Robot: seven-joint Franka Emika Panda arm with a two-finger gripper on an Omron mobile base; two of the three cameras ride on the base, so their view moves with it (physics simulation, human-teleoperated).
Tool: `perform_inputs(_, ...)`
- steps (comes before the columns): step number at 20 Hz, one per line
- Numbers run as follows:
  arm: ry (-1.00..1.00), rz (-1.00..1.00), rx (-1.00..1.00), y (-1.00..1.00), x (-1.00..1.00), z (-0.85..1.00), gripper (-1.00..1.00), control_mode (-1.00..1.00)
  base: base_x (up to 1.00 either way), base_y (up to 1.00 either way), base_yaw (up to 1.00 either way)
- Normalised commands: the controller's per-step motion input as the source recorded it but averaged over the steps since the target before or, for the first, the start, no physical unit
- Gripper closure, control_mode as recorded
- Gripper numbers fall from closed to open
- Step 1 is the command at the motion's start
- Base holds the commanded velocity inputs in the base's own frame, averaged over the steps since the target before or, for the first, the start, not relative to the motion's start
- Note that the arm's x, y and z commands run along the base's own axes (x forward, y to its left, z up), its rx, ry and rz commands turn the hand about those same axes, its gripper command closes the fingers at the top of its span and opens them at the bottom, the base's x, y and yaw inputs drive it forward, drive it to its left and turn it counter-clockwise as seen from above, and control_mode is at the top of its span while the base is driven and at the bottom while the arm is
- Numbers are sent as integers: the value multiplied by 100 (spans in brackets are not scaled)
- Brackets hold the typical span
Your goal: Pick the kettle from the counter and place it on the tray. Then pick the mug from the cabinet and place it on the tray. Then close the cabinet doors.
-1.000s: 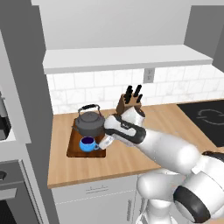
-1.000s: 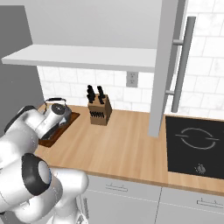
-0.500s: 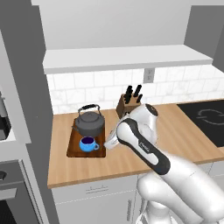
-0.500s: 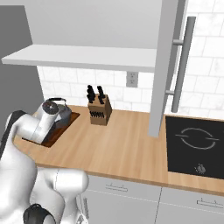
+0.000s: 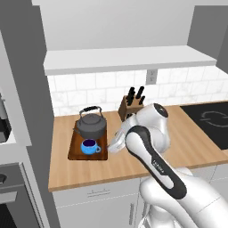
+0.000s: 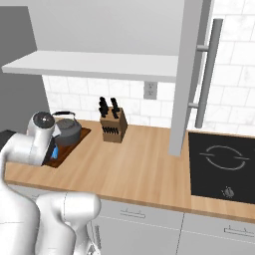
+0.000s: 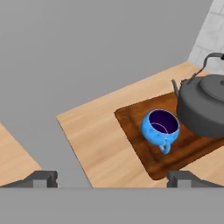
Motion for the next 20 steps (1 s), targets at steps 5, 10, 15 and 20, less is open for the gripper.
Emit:
perform_inputs(5,-4,0,0,0,-44,41,-100,-100,0,0,0)
perform_inputs(10,-4,0,0,-3,-42,42,-100,-100,0,0,0)
perform_inputs(15,0,0,0,7,-30,26,-100,-100,0,0,0)
perform_inputs(20,-4,0,-1,3,-28,35,-100,-100,0,0,0)
